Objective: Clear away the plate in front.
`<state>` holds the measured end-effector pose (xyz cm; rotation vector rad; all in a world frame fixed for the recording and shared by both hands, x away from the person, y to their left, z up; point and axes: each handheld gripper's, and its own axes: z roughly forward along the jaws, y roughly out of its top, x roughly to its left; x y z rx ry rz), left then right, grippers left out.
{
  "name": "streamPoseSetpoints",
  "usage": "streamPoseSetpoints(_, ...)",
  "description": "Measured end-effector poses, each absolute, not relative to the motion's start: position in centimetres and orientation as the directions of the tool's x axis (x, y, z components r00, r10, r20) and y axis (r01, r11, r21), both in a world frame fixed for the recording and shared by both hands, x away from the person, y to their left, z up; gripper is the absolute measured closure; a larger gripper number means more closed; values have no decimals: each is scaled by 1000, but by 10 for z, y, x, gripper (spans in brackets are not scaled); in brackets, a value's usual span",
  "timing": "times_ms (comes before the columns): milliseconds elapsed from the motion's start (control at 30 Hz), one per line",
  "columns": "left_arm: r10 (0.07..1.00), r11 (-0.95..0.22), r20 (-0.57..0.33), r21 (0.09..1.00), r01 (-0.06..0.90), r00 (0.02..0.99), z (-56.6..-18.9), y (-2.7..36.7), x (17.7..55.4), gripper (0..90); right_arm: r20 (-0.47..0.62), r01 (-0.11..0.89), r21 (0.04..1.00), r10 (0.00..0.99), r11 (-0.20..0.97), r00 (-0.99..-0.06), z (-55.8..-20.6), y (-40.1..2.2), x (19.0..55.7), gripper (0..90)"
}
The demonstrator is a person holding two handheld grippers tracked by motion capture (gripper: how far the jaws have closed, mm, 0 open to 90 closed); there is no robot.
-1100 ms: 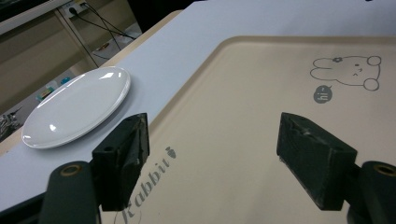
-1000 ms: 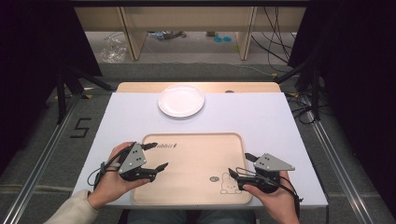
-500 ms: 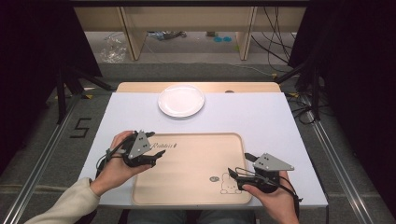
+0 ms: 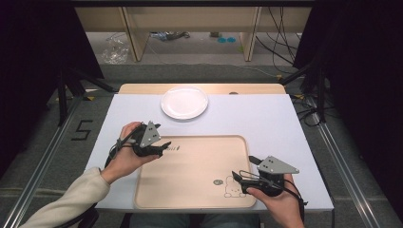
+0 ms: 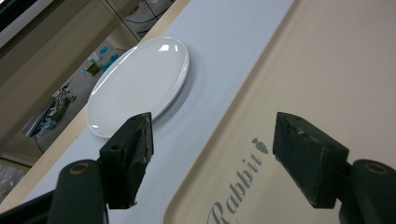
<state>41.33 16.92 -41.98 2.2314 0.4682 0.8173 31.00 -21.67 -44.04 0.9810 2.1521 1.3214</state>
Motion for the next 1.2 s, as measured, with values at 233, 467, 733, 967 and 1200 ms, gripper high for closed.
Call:
streamPoseSetpoints(233, 527, -707, 445, 702, 83, 724, -418, 160, 430, 289, 14, 354, 888, 752, 294, -659, -440, -217, 309, 215)
streamPoseSetpoints(467, 521, -720, 459, 689, 83, 719, -420, 152, 447, 290, 15, 353, 889, 752, 291, -659, -441, -217, 310, 215)
streamPoseSetpoints(733, 522, -731, 468, 677, 91, 713, -423, 145, 463, 292, 15, 352, 889, 752, 291, -659, -441, -217, 310, 216)
streamPoseSetpoints(967, 513, -746, 479, 660, 94, 712, -431, 133, 482, 289, 18, 356, 888, 752, 291, -659, -441, -217, 310, 218)
streamPoseSetpoints(1200, 503, -754, 486, 650, 89, 715, -439, 123, 496, 286, 5, 338, 895, 753, 290, -658, -442, -218, 311, 218)
